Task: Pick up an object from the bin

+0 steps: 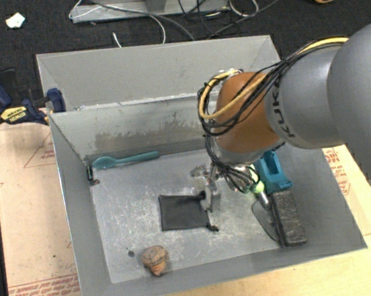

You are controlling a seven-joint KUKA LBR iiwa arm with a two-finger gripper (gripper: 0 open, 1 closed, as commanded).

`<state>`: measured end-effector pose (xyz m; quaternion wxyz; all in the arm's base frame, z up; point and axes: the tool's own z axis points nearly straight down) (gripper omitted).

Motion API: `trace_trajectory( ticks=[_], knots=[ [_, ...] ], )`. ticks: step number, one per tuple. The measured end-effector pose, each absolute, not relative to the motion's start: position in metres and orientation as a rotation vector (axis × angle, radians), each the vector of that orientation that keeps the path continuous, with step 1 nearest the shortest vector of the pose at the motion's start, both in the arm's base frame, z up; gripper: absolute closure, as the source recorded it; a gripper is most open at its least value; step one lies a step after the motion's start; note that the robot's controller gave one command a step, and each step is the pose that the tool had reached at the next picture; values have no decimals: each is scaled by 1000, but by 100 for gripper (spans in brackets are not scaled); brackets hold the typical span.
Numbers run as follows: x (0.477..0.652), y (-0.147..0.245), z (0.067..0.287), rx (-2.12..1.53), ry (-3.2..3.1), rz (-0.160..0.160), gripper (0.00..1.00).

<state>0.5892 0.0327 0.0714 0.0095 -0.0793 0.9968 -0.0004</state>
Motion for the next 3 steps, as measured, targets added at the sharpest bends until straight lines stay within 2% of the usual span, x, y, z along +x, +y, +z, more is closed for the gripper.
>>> trace_trajectory(
  ticks=[1,2,3],
  knots=[
    [589,33,71,-248,3113,-1,100],
    [583,33,131,-258,3113,-1,100],
    [607,8,209,-326,3106,-1,100]
  ],
)
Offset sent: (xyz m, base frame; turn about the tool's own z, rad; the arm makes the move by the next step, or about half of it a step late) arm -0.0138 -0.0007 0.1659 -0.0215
